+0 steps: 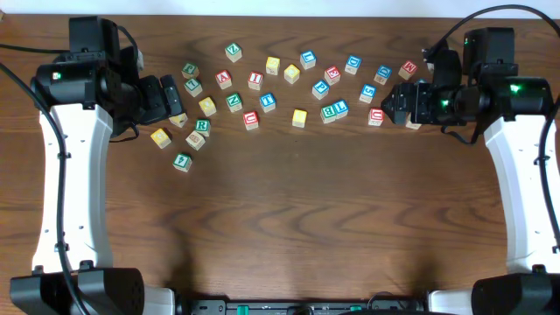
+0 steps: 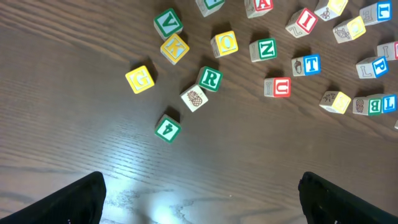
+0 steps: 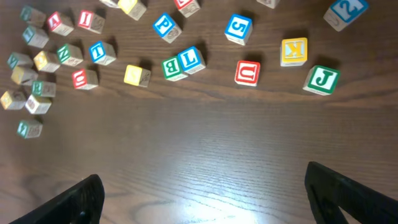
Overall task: Spell out NEURIPS
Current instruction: 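Raise both arms and move grippers above the block cluster, then lower the left gripper onto the green N block and close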
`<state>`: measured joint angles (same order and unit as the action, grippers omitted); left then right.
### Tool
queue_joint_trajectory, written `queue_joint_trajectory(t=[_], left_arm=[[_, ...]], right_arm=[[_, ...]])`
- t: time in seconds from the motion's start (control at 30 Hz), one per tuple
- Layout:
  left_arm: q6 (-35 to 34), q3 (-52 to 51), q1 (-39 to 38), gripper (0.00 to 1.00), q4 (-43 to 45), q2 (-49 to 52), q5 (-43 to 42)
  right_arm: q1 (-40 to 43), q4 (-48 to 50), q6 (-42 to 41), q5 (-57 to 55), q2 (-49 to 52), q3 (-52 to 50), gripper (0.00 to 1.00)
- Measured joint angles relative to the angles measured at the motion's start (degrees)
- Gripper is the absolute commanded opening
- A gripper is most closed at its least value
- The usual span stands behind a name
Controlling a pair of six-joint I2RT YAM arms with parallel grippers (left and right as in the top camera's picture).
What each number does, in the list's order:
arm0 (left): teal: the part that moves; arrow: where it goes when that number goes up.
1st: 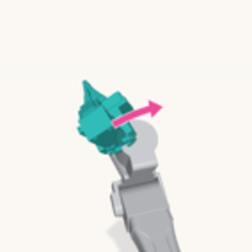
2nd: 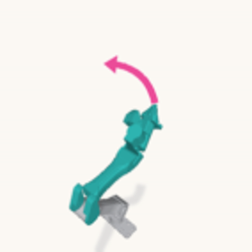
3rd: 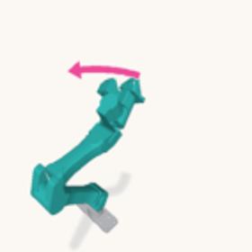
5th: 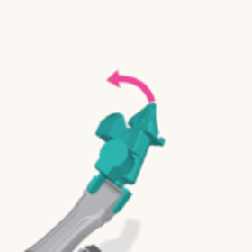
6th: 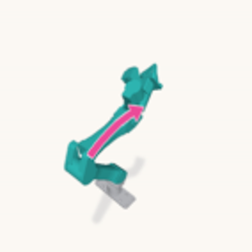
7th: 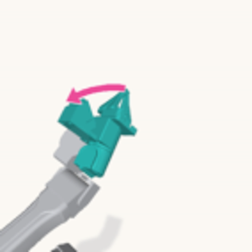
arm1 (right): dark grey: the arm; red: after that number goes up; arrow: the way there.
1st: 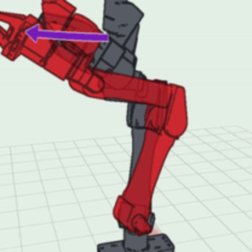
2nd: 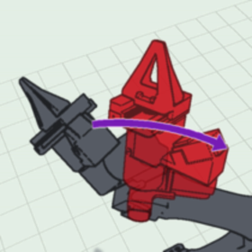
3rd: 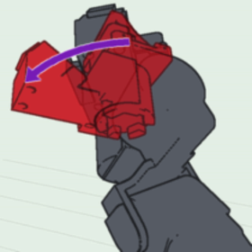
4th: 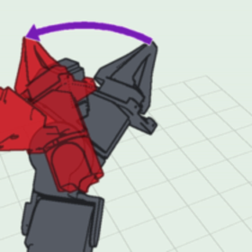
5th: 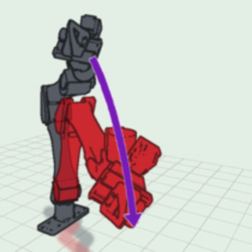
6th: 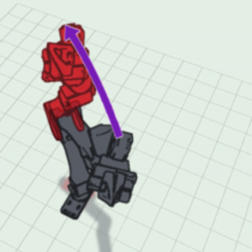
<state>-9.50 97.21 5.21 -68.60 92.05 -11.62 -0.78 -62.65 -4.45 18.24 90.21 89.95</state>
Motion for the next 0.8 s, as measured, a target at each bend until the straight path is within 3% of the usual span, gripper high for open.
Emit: queue_joint_trajectory(t=[0.27, 0.33, 0.5, 0.6, 0.8], left_arm=[[0.00, 0.00, 0.00, 0.98, 0.28, 0.00, 0.15], [0.00, 0.00, 0.00, 0.88, 0.55, 0.00, 0.15], [-0.83, 0.02, -0.37, 0.81, 9.05, 0.13, -2.69], [-1.44, 0.50, -3.50, 0.81, 15.32, 1.68, -3.06], [-2.60, 7.54, -13.44, 0.78, 16.37, 13.38, 1.62]], right_arm=[[-2.67, 4.61, -2.95, -2.93, 4.15, 0.00, 0.98], [-2.69, 6.21, -3.21, -4.22, 5.38, 0.00, 0.98], [-2.69, 7.54, -3.52, -8.87, 6.69, 0.00, 0.99], [-2.69, 8.96, -3.65, -11.56, 6.75, 0.00, 0.99], [-2.69, 9.66, -3.65, -13.77, 6.75, 0.00, 0.99]])
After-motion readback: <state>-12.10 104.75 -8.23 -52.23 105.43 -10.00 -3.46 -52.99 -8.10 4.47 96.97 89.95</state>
